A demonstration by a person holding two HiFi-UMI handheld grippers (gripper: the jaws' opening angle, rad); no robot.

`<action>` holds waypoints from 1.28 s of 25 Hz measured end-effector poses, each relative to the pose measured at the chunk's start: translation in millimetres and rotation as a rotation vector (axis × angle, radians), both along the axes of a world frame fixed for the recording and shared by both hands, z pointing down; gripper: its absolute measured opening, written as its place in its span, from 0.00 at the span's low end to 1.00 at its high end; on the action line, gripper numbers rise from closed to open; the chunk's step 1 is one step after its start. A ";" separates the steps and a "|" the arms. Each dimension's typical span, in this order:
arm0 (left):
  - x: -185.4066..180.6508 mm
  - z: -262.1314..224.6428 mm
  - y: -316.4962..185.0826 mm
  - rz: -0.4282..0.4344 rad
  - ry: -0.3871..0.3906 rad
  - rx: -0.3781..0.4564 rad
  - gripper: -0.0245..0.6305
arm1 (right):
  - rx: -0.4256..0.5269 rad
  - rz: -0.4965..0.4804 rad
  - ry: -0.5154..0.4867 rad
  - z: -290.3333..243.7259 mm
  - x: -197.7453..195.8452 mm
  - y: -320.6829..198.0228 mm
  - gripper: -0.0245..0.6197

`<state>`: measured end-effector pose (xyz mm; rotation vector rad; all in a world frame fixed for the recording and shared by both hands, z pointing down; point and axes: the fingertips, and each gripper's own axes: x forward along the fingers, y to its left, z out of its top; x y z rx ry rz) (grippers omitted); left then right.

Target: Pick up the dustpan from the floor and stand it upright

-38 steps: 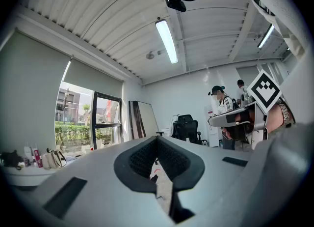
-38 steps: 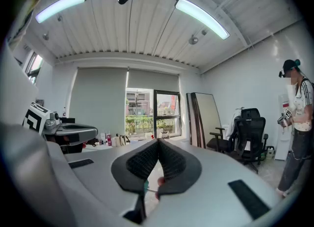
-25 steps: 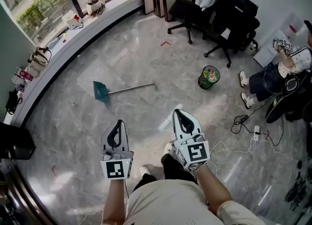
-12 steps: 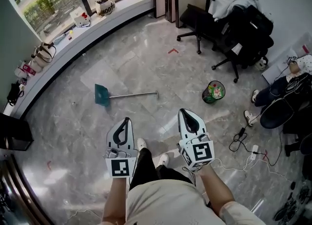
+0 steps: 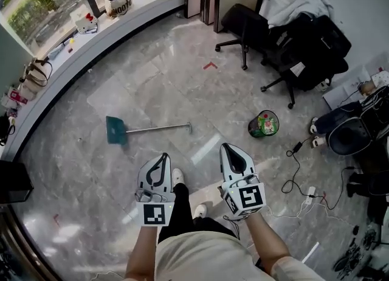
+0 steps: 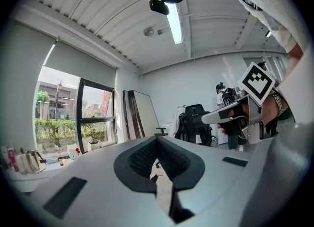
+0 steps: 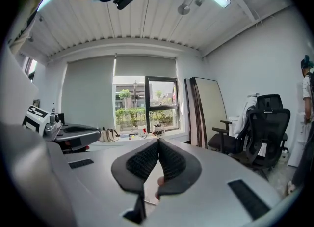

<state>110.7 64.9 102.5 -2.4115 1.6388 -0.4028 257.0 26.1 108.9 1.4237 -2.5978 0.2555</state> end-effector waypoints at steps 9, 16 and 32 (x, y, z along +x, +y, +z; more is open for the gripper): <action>-32.5 51.5 -123.8 0.013 -0.015 -0.051 0.05 | 0.005 0.039 -0.014 37.2 -38.7 -121.0 0.07; -14.5 139.9 -192.0 0.080 -0.075 -0.116 0.05 | -0.070 0.038 0.019 132.7 -33.8 -186.2 0.07; 32.9 629.2 -262.9 0.447 -0.376 -0.591 0.05 | -0.160 0.032 0.022 510.2 -22.5 -256.4 0.07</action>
